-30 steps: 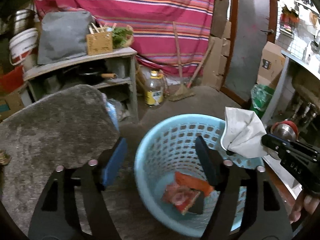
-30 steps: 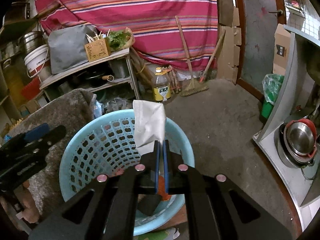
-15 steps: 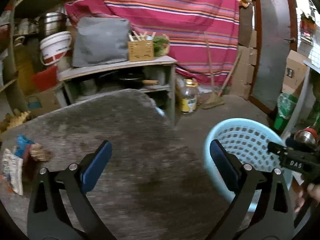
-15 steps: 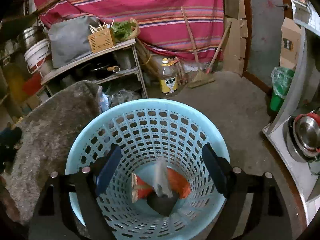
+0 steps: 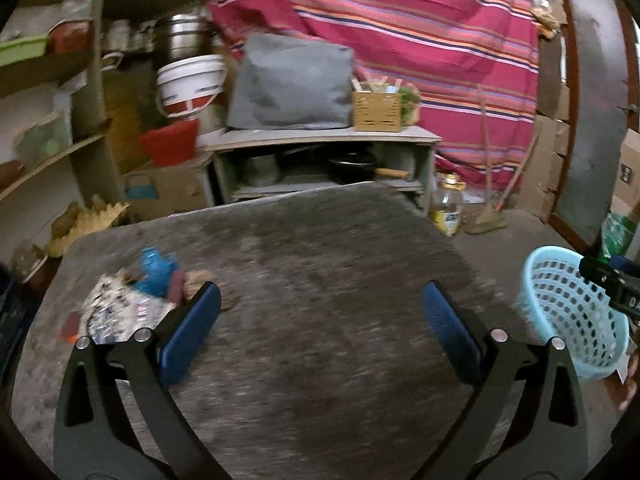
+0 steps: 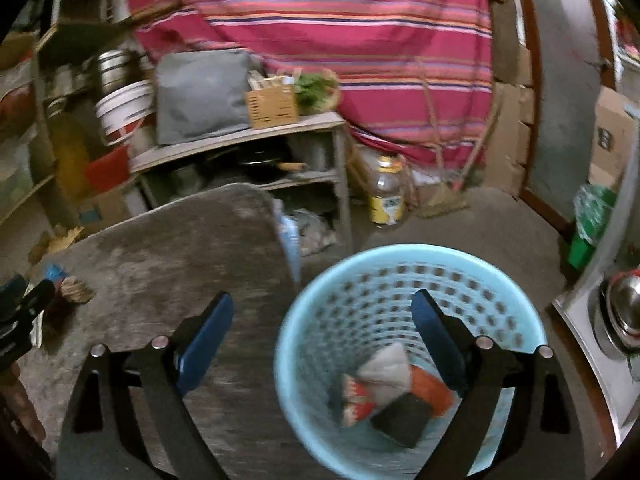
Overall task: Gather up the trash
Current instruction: 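Move the left tool to the white printed snack bag and grasp it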
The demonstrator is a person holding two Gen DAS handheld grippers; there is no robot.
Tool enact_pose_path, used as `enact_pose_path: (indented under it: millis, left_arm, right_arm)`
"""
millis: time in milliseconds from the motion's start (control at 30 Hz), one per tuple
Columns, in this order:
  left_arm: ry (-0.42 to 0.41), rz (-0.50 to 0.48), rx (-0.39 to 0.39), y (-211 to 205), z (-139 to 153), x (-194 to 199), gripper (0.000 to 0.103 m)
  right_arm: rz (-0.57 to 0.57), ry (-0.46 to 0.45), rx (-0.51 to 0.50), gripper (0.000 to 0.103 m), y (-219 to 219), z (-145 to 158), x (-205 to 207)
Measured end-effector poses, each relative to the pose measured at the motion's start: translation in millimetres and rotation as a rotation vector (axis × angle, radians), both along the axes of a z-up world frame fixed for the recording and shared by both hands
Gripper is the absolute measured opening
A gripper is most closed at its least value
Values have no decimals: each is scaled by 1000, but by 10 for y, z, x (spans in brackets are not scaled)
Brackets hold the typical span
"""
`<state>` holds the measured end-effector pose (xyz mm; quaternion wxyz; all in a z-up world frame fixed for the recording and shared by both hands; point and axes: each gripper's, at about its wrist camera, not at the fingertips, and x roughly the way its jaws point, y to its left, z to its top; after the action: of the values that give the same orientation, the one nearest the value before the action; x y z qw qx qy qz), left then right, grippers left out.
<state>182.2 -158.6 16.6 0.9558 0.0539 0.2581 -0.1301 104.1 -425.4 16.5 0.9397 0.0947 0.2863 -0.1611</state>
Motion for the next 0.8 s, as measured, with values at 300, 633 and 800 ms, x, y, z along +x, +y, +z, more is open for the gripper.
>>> enact_pose_path:
  millis: [300,633,800]
  left_arm:
    - [83,102,-14,781,-97,301,97]
    - [83,220,-6,1553,-179,482,97]
    - [95,241,28,1855,-250,630,97]
  right_arm:
    - [78,72,-91,96,651,-117,369]
    - [147,92,40,96,1048,-229,695]
    - [180,118,37,96,1248,-312,837]
